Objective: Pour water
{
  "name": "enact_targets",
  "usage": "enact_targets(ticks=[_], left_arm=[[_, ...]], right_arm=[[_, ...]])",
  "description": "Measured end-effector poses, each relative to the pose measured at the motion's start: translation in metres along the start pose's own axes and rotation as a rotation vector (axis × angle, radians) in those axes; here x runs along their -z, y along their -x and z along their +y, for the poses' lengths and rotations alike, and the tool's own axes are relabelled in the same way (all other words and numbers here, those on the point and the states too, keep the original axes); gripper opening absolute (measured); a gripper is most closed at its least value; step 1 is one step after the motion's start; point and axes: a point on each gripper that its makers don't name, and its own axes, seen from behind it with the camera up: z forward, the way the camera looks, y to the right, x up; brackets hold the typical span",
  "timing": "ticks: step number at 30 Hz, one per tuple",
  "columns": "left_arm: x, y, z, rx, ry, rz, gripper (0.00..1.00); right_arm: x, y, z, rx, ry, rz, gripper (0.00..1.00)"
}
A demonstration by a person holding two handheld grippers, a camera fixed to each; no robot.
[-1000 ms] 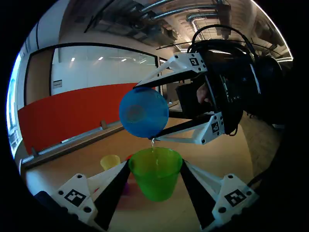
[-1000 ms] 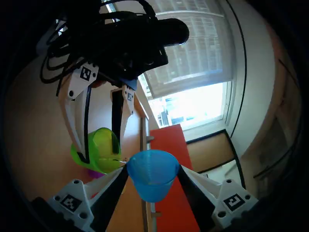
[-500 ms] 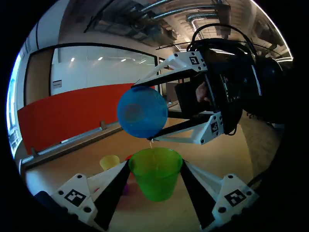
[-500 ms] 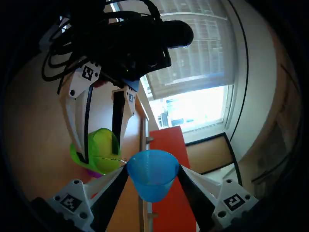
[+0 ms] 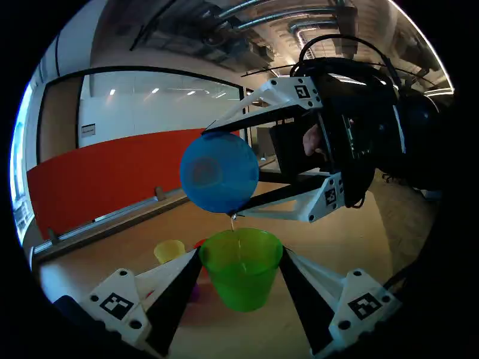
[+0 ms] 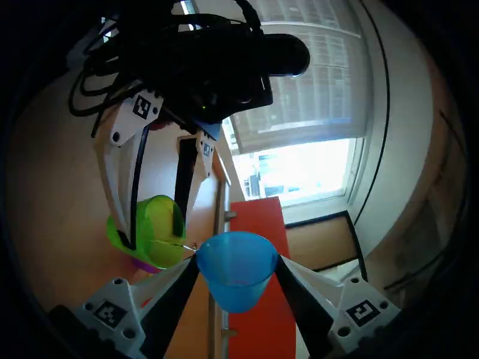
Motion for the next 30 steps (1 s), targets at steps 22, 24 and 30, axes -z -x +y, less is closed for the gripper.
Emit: enact_targets(ticks=[22,24,30], left_arm=[[-0.0011,-0.0007,0.0024,-0.004,0.005,-0.002,0.89],[-0.0005,-0.0009,0.0023,-0.002,0.005,-0.001,0.89],[0.0001,0.0005,0.0013,-0.003,0.002,-0.003,0.89]], right_arm=[[0.0041,-0.0034,-0.0052,0.096,-0.006,-0.010,0.92],[0.0041,-0.0042,-0.0057,0.105,-0.007,-0.011,0.92],[0.0040,-0.0064,-0.0075,0.118,-0.010,-0.010,0.92]])
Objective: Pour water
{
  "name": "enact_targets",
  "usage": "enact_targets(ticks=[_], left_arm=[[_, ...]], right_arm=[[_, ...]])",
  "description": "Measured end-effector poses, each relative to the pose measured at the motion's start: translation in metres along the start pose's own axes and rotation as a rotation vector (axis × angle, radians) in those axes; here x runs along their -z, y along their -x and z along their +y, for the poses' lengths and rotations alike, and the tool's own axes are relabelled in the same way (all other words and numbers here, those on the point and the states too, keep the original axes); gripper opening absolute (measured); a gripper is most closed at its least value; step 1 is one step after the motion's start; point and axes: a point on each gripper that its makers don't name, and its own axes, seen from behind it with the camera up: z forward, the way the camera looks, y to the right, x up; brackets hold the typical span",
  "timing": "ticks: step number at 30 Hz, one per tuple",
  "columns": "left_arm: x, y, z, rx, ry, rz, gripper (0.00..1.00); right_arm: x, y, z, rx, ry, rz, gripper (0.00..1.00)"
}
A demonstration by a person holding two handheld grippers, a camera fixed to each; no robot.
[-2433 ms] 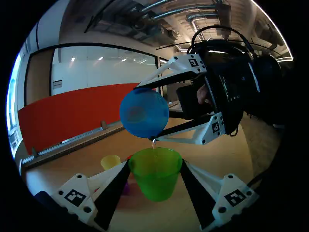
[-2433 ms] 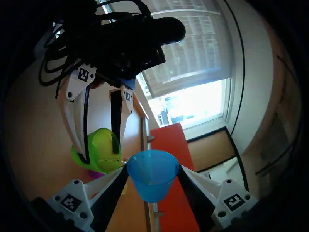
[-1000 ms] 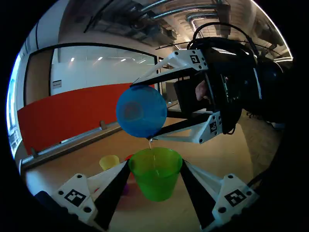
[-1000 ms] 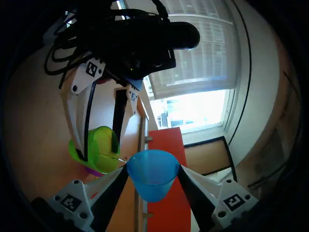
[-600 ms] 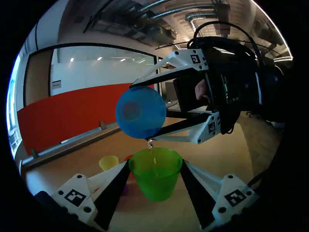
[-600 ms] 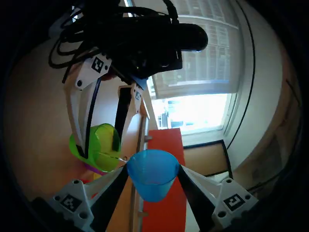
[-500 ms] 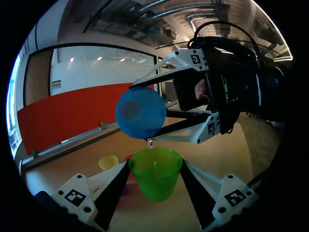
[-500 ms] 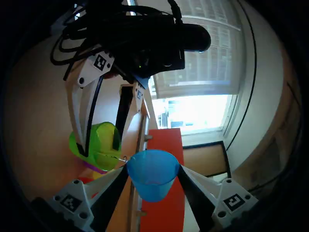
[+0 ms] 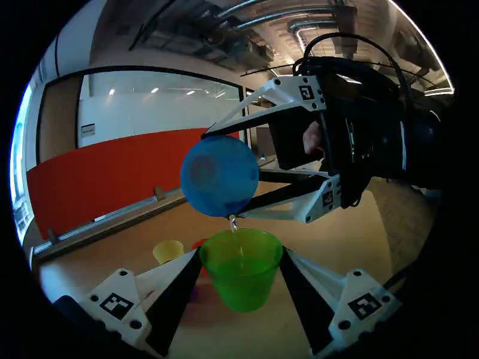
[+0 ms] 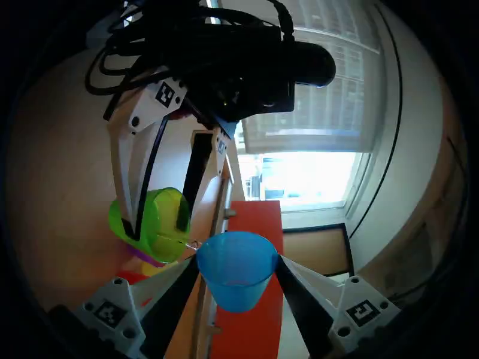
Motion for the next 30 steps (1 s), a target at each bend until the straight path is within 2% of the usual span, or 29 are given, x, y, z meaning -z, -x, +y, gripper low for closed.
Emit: enact_targets(ticks=[6,30], left_arm=[[0.0001,0.0009,-0.0004,0.000,0.000,0.000,0.89],[0.0005,0.0007,0.0017,-0.001,0.000,0.001,0.89]], right_arm=[[0.0004,-0.0008,-0.0025,0.024,-0.003,-0.002,0.92],[0.0032,-0.0070,-0.0026,0.056,-0.001,0.003,0.92]])
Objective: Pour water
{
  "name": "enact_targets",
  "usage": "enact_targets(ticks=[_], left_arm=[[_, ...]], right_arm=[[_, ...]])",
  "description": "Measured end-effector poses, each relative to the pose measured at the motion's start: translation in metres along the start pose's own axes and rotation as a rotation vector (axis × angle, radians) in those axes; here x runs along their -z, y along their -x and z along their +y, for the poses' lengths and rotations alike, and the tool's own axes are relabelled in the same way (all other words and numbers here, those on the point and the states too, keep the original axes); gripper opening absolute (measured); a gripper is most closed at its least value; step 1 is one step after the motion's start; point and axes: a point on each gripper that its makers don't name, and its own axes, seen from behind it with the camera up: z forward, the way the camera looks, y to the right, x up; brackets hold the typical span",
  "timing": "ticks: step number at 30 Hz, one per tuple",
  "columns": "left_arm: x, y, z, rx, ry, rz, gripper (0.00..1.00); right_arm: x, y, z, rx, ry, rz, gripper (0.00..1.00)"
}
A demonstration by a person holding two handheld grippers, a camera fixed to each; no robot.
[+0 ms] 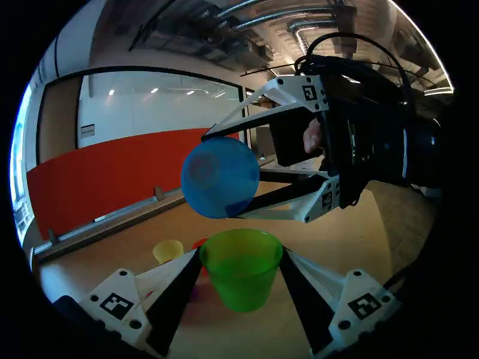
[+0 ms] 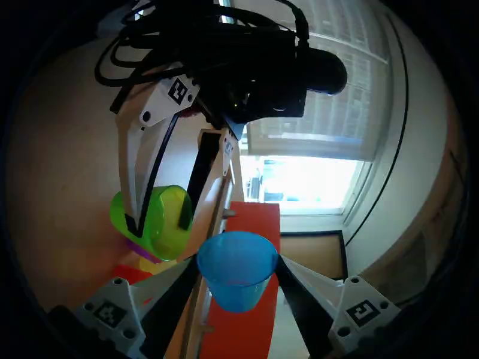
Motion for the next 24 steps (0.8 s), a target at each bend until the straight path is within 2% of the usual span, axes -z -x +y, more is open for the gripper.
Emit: enact_targets(ticks=[18,24], left_arm=[[0.000,0.003,-0.001,0.006,0.003,-0.008,0.89],[0.000,0.002,-0.001,0.003,0.001,-0.008,0.89]], right_arm=[[-0.002,0.005,0.005,-0.041,0.016,0.007,0.92],[-0.004,0.010,0.003,-0.129,0.011,0.010,0.92]])
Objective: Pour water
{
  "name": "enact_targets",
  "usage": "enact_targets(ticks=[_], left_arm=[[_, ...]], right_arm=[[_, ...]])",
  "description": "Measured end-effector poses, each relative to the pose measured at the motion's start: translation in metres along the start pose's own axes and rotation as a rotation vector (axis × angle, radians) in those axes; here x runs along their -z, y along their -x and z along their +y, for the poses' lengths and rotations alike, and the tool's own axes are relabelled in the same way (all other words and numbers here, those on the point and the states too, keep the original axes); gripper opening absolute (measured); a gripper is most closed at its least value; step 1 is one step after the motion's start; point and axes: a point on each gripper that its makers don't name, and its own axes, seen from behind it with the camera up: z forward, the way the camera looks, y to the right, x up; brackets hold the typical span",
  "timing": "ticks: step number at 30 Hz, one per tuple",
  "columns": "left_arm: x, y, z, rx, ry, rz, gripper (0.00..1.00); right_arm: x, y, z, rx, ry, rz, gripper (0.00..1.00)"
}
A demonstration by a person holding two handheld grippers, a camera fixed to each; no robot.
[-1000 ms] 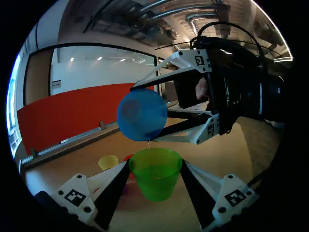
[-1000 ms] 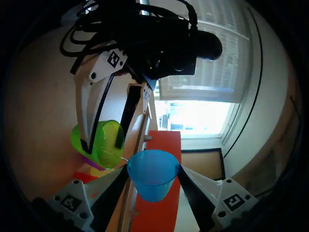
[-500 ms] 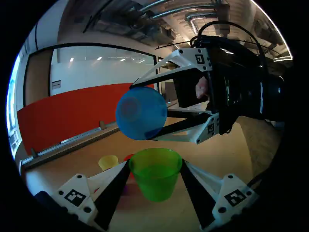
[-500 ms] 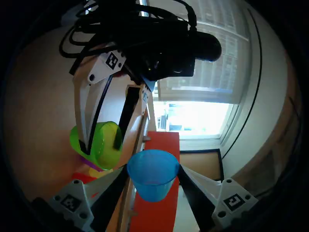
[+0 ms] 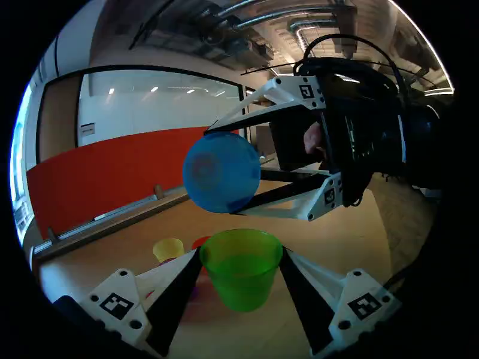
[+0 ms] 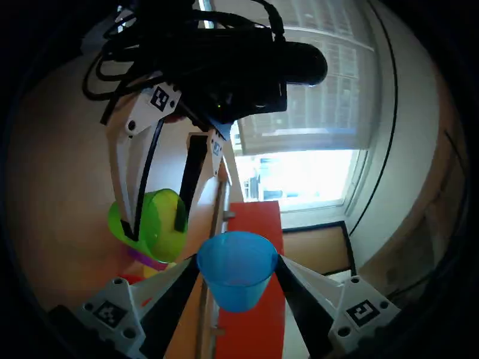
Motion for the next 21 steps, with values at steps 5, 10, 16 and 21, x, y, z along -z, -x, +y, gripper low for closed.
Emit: enact_targets(ticks=[5,10,16,21], left_arm=[[-0.001,0.000,-0.001,0.000,-0.002,-0.001,0.89],[-0.001,-0.002,-0.003,-0.001,-0.008,0.002,0.89],[-0.001,-0.002,-0.005,0.003,-0.013,0.000,0.89],[0.000,-0.003,-0.009,0.005,-0.023,0.001,0.89]], right_arm=[[-0.001,0.009,0.001,-0.121,0.012,-0.014,0.92],[-0.001,0.018,-0.002,-0.274,0.015,-0.035,0.92],[0.003,0.027,0.000,-0.473,0.035,-0.058,0.92],[0.007,0.031,-0.001,-0.641,0.040,-0.066,0.92]])
